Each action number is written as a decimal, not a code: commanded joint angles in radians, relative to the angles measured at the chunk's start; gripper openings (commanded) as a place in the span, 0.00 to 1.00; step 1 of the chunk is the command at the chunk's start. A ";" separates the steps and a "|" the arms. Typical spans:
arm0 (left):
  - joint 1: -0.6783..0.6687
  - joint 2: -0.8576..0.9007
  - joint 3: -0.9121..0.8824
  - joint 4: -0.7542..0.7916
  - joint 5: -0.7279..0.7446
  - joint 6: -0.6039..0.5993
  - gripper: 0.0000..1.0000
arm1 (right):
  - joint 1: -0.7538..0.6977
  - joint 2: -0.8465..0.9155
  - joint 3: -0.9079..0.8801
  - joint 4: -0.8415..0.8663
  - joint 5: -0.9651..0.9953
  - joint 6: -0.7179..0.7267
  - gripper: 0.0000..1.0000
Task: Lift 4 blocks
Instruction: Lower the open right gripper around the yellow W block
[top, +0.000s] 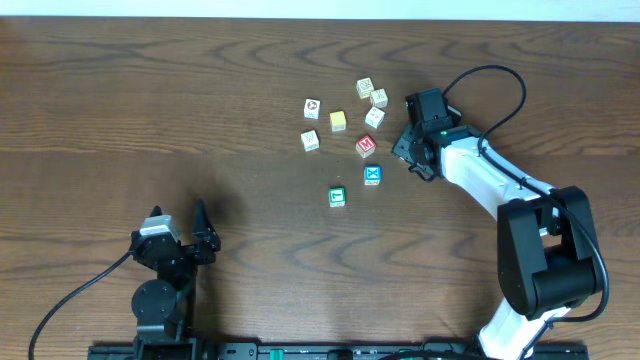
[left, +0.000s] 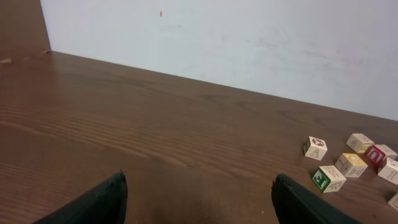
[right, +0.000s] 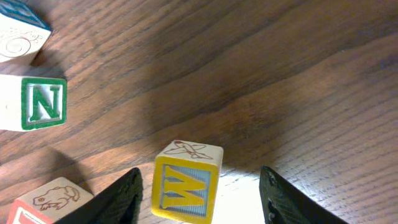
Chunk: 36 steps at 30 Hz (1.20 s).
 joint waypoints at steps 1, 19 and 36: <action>-0.003 -0.006 -0.016 -0.044 -0.010 -0.002 0.75 | 0.006 0.011 0.015 0.005 0.037 0.026 0.52; -0.003 -0.006 -0.016 -0.044 -0.010 -0.002 0.75 | 0.022 0.060 0.014 0.015 0.039 -0.050 0.51; -0.003 -0.006 -0.016 -0.044 -0.010 -0.002 0.75 | 0.028 0.102 0.015 0.082 0.027 -0.165 0.67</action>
